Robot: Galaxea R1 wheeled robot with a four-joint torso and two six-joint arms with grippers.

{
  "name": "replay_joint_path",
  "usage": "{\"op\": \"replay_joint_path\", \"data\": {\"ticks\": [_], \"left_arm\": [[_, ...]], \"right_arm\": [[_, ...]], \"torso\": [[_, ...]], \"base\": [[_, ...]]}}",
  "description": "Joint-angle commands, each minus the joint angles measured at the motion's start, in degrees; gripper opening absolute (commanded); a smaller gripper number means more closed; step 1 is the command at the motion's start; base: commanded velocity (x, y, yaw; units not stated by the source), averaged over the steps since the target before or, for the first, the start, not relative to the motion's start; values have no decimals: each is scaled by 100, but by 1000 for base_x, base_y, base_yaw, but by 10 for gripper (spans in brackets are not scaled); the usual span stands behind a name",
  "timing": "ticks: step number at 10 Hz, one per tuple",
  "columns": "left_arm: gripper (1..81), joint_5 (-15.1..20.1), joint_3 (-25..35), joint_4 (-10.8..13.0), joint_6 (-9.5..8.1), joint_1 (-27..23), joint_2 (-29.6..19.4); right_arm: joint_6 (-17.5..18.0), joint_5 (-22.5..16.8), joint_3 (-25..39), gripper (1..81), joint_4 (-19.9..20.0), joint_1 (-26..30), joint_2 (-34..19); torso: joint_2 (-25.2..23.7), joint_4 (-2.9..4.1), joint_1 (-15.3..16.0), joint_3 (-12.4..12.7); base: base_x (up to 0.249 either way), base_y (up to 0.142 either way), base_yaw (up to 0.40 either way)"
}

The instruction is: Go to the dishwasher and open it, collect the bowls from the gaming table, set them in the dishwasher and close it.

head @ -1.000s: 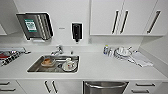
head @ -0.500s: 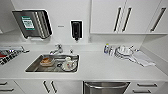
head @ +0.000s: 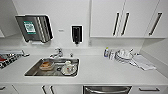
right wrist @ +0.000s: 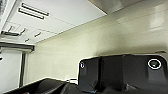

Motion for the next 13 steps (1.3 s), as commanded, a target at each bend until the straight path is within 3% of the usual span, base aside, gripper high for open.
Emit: {"op": "replay_joint_path", "data": {"ticks": [1, 2, 4, 7, 8, 10, 13], "left_arm": [[811, 485, 1207, 232, -22, -540, -1071], [811, 485, 1358, 295, -22, -540, -1213], [811, 494, 1683, 321, -4, -540, -1458], [811, 467, 1675, 357, -39, -609, -1477], [811, 485, 1596, 295, -92, -741, -1433], [811, 834, 1270, 304, -591, -1180, -1326], [811, 1337, 1595, 365, -637, -1910, -1450]], "right_arm": [[119, -305, 187, 811, 63, 418, -358], [119, -305, 205, 811, 72, 453, -376], [216, -297, 310, 811, 63, 532, -455], [268, -296, 573, 811, 64, 681, -586], [330, -296, 636, 811, 55, 734, -604], [330, -305, 662, 811, 63, 831, -578], [427, -314, 609, 811, 72, 928, -552]], "torso": [[-564, 0, 365, 0], [-772, 0, 494, 0], [-1157, 0, 728, -556], [-1664, 0, 1041, -960], [-1858, 0, 1165, -607], [-2149, 0, 1358, -822], [-2737, 0, 1725, -885]], "base": [[0, 0, 0], [0, 0, 0], [0, 0, 0], [0, 0, 0], [0, 0, 0], [0, 0, 0], [0, 0, 0]]}}
